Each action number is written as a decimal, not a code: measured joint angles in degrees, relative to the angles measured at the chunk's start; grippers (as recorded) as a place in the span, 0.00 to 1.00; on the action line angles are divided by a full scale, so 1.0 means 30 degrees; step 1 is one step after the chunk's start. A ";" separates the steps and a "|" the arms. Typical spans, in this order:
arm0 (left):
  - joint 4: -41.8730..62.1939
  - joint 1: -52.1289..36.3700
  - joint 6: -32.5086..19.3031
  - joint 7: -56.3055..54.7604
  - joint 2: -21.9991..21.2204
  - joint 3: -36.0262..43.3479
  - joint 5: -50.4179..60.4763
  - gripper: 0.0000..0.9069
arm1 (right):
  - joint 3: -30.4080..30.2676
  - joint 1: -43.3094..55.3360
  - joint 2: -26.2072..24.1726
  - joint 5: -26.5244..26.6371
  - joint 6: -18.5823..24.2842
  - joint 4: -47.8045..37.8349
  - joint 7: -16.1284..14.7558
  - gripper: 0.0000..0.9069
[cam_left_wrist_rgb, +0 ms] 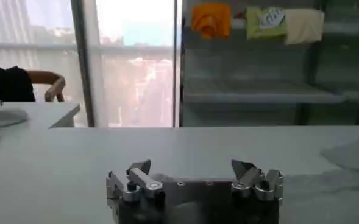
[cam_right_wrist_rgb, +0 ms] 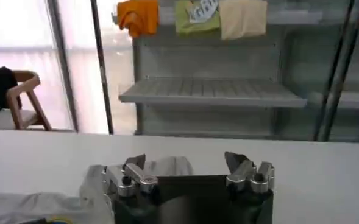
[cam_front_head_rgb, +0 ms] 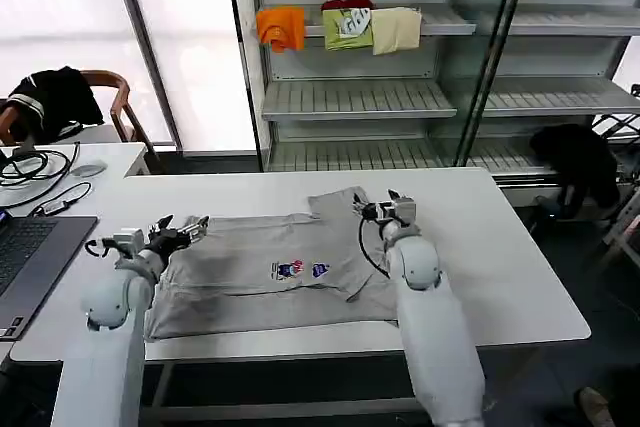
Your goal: Fold and organize the clothes.
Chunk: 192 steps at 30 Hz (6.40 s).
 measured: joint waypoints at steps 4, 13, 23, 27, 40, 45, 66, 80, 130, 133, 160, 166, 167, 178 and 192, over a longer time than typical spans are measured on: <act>0.1901 -0.1213 -0.0006 0.0354 0.0141 0.0249 0.0479 1.00 | 0.0120 0.0901 -0.0004 -0.0098 0.0228 -0.1659 0.0011 1.00; 0.4492 -0.2536 -0.0312 0.0755 0.0303 0.0614 0.1287 1.00 | 0.0151 0.2046 -0.0003 -0.0383 0.0721 -0.4180 -0.0326 0.48; 0.5498 -0.3068 -0.0456 0.1096 0.0331 0.0808 0.1644 0.01 | 0.0209 0.2167 -0.0004 -0.0775 0.0543 -0.5072 -0.1596 0.00; 0.5536 -0.3052 -0.0479 0.1342 0.0379 0.0804 0.1627 0.01 | 0.0217 0.2081 -0.0004 -0.0612 0.0428 -0.5082 -0.1876 0.00; 0.5224 -0.2792 -0.0593 0.1647 0.0399 0.0677 0.1038 0.00 | 0.0093 0.1405 -0.0003 0.0362 0.1674 -0.4285 -0.1881 0.00; 0.4829 -0.2542 -0.1004 0.1444 0.0434 0.0464 0.0292 0.00 | -0.0094 0.1018 -0.0004 0.1182 0.2634 -0.3346 -0.1573 0.00; -0.1104 0.1459 -0.1255 0.1312 0.1697 -0.1440 -0.5728 0.00 | -0.0378 -0.4948 -0.0286 0.4900 0.0929 0.7193 -0.0652 0.00; -0.3655 0.5542 -0.1399 0.2753 0.2153 -0.2679 -0.8061 0.00 | 0.0194 -1.0052 -0.2024 0.5436 0.0365 1.2446 -0.1071 0.00; -0.7387 1.0691 -0.1869 0.0743 0.0211 -0.2927 -0.2076 0.01 | 0.0642 -1.3165 -0.2575 0.0874 0.0013 1.6944 0.0272 1.00; -0.7431 1.0750 -0.1951 0.0549 0.0078 -0.2833 -0.2070 0.01 | 0.0656 -1.3241 -0.2582 0.0867 0.0008 1.7047 0.0270 1.00; -0.7519 1.0326 -0.3532 0.0794 0.1088 -0.4794 -0.0585 0.00 | 0.0912 -1.3321 -0.2891 0.0764 0.0150 1.6946 -0.0078 1.00; -0.7260 0.9609 -0.3750 0.1531 0.2933 -0.6803 0.1040 0.00 | 0.0774 -1.3080 -0.2767 0.0665 0.0301 1.6533 -0.0075 1.00; -0.7335 0.9540 -0.3717 0.1636 0.3105 -0.6988 0.1180 0.00 | 0.0738 -1.3046 -0.2748 0.0622 0.0330 1.6447 -0.0112 1.00; -1.1142 0.9273 -0.2059 0.1662 0.1848 -0.5404 0.2280 0.00 | 0.0991 -1.2998 -0.3003 0.0117 0.0682 1.5548 -0.0610 1.00; -1.3285 0.8595 -0.0489 0.0260 -0.0852 0.1544 0.3208 0.01 | 0.1359 -1.3077 -0.3283 -0.0072 0.1274 1.4747 -0.0766 1.00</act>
